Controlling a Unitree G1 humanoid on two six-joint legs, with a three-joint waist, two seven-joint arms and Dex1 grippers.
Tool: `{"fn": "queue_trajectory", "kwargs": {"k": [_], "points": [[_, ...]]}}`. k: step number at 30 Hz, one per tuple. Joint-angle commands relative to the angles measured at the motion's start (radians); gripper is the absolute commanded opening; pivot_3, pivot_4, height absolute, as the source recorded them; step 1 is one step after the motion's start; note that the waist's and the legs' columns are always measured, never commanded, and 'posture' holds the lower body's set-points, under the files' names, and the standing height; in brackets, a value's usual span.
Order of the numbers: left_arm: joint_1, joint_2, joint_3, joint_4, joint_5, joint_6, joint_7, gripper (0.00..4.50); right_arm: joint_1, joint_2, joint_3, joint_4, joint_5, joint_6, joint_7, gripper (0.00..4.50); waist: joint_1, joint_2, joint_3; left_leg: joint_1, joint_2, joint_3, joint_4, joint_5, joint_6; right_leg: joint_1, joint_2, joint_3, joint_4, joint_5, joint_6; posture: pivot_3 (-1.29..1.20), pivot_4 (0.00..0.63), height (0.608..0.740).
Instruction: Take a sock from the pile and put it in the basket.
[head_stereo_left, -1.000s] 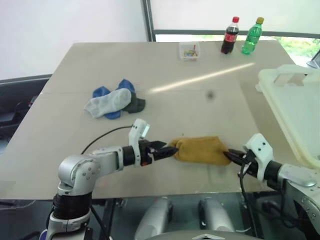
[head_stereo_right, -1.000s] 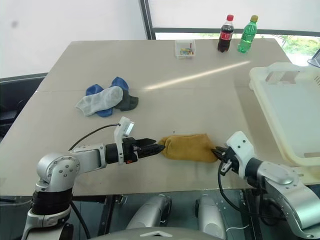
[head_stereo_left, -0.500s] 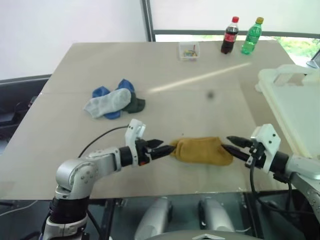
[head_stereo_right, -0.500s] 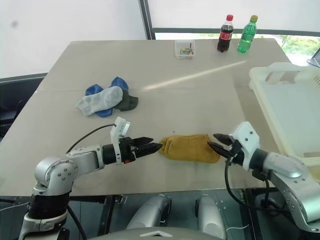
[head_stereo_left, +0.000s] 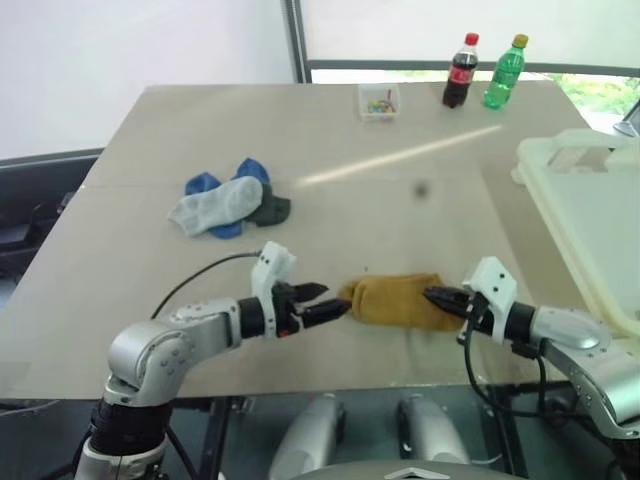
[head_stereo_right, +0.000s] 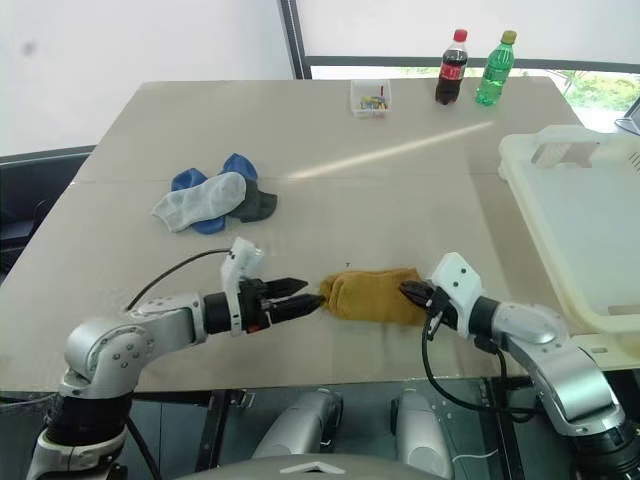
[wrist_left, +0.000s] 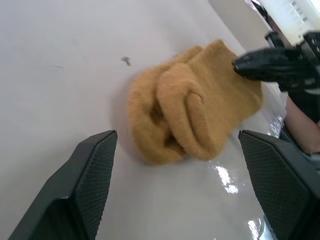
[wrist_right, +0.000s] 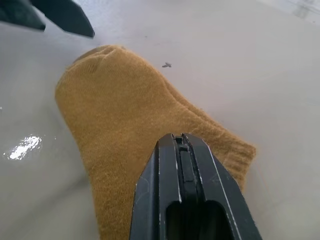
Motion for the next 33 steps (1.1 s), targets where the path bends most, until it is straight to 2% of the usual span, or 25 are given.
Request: {"fn": "queue_trajectory", "kwargs": {"k": [1,12,15,18,20,28,33], "points": [[-0.034,-0.010,-0.019,-0.011,0.003,-0.021,-0.017,4.17,-0.011,-0.009,0.030,0.010,-0.043,-0.013,0.002,0.04,0.000,0.000,0.000,0.000,0.000,0.000,0.000,0.000,0.000,0.000,0.000,0.000,0.000,0.000,0.000,0.00,0.150,0.740],[-0.049,0.006,-0.004,0.056,0.029,0.008,-0.003,4.17,-0.048,0.004,0.155,0.178,-0.157,-0.074,0.042,0.04,-0.005,-0.001,-0.001,0.002,0.001,0.001,0.000,0.000,0.000,0.001,0.001,0.000,0.000,0.000,0.000,0.00,0.150,0.740],[-0.080,-0.006,-0.041,0.096,0.037,0.041,-0.001,4.17,-0.065,0.006,0.165,0.192,-0.169,-0.085,0.054,0.04,-0.005,-0.001,-0.001,0.004,0.001,0.001,0.000,0.000,0.000,0.003,0.001,0.001,0.000,0.000,0.000,0.00,0.150,0.740],[-0.114,-0.001,-0.130,0.123,0.097,0.058,0.004,4.17,-0.072,0.009,0.163,0.196,-0.173,-0.089,0.058,0.04,-0.005,-0.004,-0.004,0.006,0.001,0.001,0.000,0.000,0.000,0.004,0.002,0.000,0.000,0.000,0.000,0.00,0.150,0.740],[-0.137,-0.019,-0.135,0.142,0.105,0.080,0.023,4.17,-0.072,0.010,0.162,0.192,-0.175,-0.088,0.058,0.04,-0.004,-0.005,-0.006,0.008,0.001,0.001,0.000,0.000,0.000,0.005,0.001,0.001,0.000,0.000,0.000,0.00,0.150,0.740],[-0.229,-0.133,-0.071,0.211,-0.074,0.278,-0.049,4.17,-0.067,0.024,0.156,0.171,-0.179,-0.074,0.050,0.04,-0.008,-0.005,-0.006,0.013,0.001,0.001,-0.001,0.000,0.000,0.011,0.002,0.001,0.000,-0.003,0.004,0.00,0.150,0.740],[-0.279,-0.168,-0.103,0.241,-0.075,0.260,-0.104,4.17,-0.071,0.034,0.155,0.161,-0.180,-0.065,0.047,0.04,-0.014,-0.005,-0.005,0.013,0.001,0.001,-0.001,0.000,0.000,0.011,0.002,0.001,0.000,-0.003,0.004,0.00,0.150,0.740]]}}
